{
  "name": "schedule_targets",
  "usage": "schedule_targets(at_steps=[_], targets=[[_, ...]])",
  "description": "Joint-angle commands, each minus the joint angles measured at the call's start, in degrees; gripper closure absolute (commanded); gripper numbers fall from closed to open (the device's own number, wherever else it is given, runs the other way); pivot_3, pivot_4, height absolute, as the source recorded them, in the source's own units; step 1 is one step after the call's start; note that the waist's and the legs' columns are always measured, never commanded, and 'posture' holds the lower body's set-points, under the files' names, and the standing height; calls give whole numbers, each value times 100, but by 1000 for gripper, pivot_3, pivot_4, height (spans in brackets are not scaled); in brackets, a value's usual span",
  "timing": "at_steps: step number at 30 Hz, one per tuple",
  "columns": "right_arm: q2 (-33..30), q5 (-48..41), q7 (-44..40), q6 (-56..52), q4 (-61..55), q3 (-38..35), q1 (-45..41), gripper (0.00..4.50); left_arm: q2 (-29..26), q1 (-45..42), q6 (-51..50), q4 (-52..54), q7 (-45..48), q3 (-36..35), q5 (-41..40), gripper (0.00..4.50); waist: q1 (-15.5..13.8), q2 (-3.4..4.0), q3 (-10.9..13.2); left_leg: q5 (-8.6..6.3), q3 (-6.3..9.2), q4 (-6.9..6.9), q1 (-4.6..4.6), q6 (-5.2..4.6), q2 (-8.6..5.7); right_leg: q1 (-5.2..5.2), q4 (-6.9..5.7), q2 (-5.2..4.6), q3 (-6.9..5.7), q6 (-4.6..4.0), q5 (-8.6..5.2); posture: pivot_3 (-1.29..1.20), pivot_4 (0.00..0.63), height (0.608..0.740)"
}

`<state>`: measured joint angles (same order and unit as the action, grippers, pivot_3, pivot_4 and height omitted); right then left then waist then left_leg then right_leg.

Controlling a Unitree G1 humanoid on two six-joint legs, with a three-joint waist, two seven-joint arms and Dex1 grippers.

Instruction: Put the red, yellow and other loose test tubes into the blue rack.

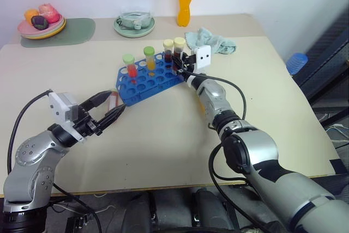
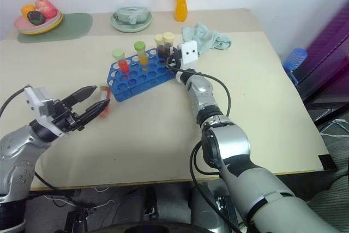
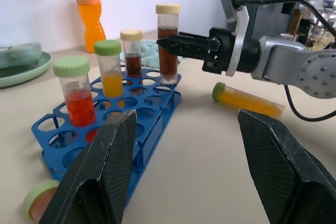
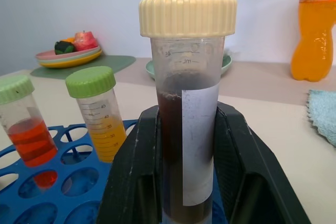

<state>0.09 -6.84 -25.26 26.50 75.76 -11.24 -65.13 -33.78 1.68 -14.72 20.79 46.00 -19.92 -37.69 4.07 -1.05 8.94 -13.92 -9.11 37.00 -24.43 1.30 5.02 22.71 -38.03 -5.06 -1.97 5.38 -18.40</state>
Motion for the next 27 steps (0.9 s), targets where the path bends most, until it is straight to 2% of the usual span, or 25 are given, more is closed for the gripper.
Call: schedule_targets(at_steps=[1,27], targets=[[-50,68,105,-8,-5,-75,-245,3809,-88,40,-1,275,-36,-204,-122,1365,0,0,0,0,0,0,0,0,0,0,0,0,0,0,0,0,150,740],[38,375,467,-10,51,-96,-118,3809,-190,337,-17,429,-55,-367,-243,1365,-2,0,0,0,0,2,0,0,0,0,-1,0,0,0,0,0,150,740]])
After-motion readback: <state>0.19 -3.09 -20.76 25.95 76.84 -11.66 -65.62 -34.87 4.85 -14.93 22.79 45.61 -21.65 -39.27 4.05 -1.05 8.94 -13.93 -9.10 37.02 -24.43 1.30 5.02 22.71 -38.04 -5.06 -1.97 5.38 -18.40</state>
